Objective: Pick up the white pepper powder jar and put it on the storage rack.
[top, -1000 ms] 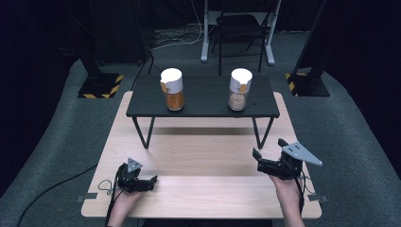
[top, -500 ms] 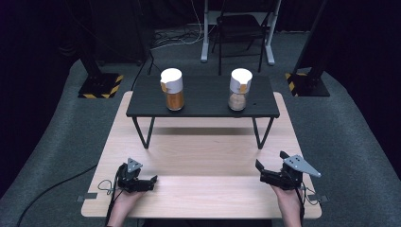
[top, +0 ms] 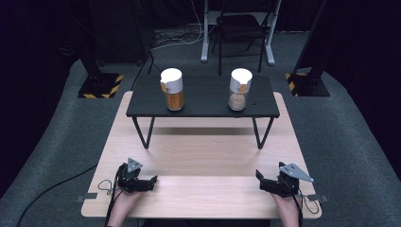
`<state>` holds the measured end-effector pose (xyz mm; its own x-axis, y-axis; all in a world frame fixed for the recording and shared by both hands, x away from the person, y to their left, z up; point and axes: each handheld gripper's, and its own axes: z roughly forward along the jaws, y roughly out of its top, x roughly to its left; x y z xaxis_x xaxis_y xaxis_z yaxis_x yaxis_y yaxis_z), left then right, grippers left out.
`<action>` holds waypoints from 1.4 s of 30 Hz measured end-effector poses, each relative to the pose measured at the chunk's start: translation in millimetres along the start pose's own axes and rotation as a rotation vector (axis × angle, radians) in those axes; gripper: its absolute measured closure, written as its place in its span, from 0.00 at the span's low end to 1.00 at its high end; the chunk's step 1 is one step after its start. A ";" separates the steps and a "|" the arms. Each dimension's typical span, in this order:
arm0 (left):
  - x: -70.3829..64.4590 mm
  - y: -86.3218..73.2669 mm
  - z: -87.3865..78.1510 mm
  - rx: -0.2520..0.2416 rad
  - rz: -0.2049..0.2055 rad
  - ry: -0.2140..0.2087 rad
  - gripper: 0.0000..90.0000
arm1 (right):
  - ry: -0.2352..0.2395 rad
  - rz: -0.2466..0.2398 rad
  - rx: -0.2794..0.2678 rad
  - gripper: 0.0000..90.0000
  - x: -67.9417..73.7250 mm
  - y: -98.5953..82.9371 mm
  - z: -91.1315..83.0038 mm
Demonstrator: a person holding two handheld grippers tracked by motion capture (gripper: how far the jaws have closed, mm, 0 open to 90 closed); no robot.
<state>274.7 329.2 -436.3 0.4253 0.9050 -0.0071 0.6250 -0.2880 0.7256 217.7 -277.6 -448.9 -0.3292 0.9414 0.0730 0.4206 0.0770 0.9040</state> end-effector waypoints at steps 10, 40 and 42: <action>0.1 0.1 0.0 0.000 0.001 -0.001 0.03 | -0.015 0.001 0.101 0.00 -4.1 3.5 12.1; -1.0 -0.5 -0.6 0.000 0.001 -0.003 0.03 | -0.038 -0.070 0.317 0.02 9.5 31.8 30.1; -1.1 -0.7 -0.6 -0.001 0.000 -0.003 0.03 | -0.037 -0.070 0.317 0.02 9.4 31.8 30.1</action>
<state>273.4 328.5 -436.5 0.4277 0.9039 -0.0093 0.6245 -0.2881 0.7259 253.4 -256.4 -432.1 -0.3382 0.9411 -0.0055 0.6422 0.2351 0.7296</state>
